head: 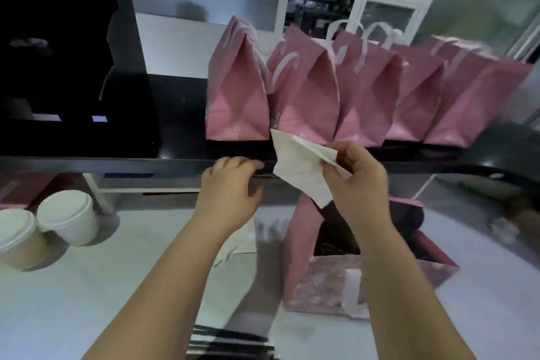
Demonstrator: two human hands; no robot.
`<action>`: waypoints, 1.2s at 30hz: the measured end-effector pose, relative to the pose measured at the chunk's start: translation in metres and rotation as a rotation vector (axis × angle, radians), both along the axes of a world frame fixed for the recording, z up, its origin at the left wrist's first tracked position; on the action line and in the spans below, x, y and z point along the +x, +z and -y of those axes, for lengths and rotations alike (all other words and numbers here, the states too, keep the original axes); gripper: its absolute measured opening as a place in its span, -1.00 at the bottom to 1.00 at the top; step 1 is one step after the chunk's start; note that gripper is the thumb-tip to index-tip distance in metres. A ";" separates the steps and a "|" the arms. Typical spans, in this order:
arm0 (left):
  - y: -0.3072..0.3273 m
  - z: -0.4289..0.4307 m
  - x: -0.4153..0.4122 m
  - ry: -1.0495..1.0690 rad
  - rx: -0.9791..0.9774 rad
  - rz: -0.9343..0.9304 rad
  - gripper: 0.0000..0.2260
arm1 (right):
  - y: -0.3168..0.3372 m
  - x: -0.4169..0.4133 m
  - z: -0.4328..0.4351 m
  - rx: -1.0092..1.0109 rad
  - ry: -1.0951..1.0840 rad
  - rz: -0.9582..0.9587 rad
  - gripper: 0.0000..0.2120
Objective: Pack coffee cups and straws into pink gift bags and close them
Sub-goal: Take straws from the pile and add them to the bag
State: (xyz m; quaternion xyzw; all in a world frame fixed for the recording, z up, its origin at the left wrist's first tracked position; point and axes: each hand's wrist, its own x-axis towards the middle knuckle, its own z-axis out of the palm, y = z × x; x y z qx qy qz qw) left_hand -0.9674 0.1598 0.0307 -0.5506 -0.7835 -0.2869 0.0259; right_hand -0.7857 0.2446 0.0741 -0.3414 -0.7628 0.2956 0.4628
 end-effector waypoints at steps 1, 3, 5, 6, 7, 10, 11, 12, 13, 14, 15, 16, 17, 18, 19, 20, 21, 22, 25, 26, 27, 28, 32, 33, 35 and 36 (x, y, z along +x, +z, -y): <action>0.005 -0.005 0.010 -0.026 0.028 0.003 -0.61 | 0.007 0.019 -0.005 0.007 -0.020 -0.007 -0.67; 0.008 -0.012 0.030 -0.087 0.079 0.052 -0.62 | 0.016 0.058 -0.012 -0.012 -0.039 -0.030 -0.69; 0.004 -0.018 0.050 -0.154 0.100 0.168 -0.62 | 0.018 0.095 -0.016 -0.034 -0.035 -0.020 -0.70; -0.001 -0.020 0.060 -0.184 0.094 0.238 -0.61 | 0.016 0.110 -0.018 -0.050 -0.042 0.000 -0.70; -0.007 -0.022 0.070 -0.205 0.082 0.303 -0.60 | 0.011 0.123 -0.020 -0.071 -0.057 0.028 -0.71; -0.028 -0.025 0.093 -0.205 0.057 0.340 -0.65 | -0.011 0.143 -0.028 -0.095 -0.078 0.177 -0.75; -0.034 -0.026 0.100 -0.190 0.062 0.326 -0.67 | -0.019 0.143 -0.030 -0.049 -0.070 0.255 -0.75; -0.039 -0.025 0.105 -0.175 0.065 0.323 -0.68 | -0.025 0.142 -0.032 0.029 -0.065 0.338 -0.75; -0.042 -0.025 0.109 -0.161 0.066 0.327 -0.67 | -0.031 0.138 -0.034 0.137 -0.057 0.411 -0.77; -0.044 -0.024 0.112 -0.153 0.065 0.325 -0.64 | -0.036 0.134 -0.038 0.243 -0.043 0.461 -0.78; -0.045 -0.024 0.113 -0.149 0.063 0.313 -0.60 | -0.040 0.129 -0.041 0.323 -0.029 0.492 -0.79; -0.045 -0.023 0.114 -0.147 0.058 0.300 -0.54 | -0.044 0.125 -0.045 0.370 -0.018 0.509 -0.79; -0.043 -0.022 0.115 -0.147 0.049 0.289 -0.49 | -0.047 0.122 -0.048 0.398 -0.009 0.522 -0.77; -0.041 -0.021 0.115 -0.151 0.035 0.276 -0.43 | -0.051 0.120 -0.050 0.422 0.004 0.536 -0.76; -0.040 -0.020 0.114 -0.161 0.015 0.264 -0.37 | -0.054 0.119 -0.051 0.454 0.015 0.549 -0.75; -0.038 -0.019 0.114 -0.177 -0.012 0.259 -0.31 | -0.058 0.118 -0.052 0.486 0.013 0.550 -0.76; -0.036 -0.019 0.113 -0.198 -0.044 0.261 -0.24 | -0.060 0.118 -0.053 0.505 -0.010 0.531 -0.77; -0.035 -0.019 0.112 -0.220 -0.075 0.268 -0.18 | -0.060 0.118 -0.054 0.509 -0.049 0.496 -0.79; -0.031 -0.018 0.108 -0.274 -0.145 0.313 -0.06 | -0.058 0.119 -0.060 0.533 -0.118 0.437 -0.79; -0.030 -0.018 0.108 -0.287 -0.166 0.322 -0.03 | -0.057 0.119 -0.061 0.549 -0.093 0.468 -0.78; -0.029 -0.018 0.108 -0.299 -0.186 0.329 -0.01 | -0.059 0.118 -0.061 0.562 -0.058 0.518 -0.76; -0.028 -0.017 0.108 -0.310 -0.201 0.337 0.01 | -0.060 0.119 -0.059 0.560 -0.030 0.571 -0.75; -0.031 -0.016 0.112 -0.354 -0.167 0.364 0.00 | -0.057 0.127 -0.056 0.457 -0.028 0.584 -0.75; -0.033 -0.016 0.111 -0.358 -0.133 0.371 -0.03 | -0.054 0.132 -0.058 0.441 -0.029 0.522 -0.76; -0.041 -0.015 0.111 -0.343 -0.026 0.405 -0.16 | -0.050 0.149 -0.061 0.424 -0.041 0.377 -0.79; -0.045 -0.014 0.112 -0.318 0.052 0.423 -0.24 | -0.051 0.161 -0.063 0.397 -0.063 0.310 -0.80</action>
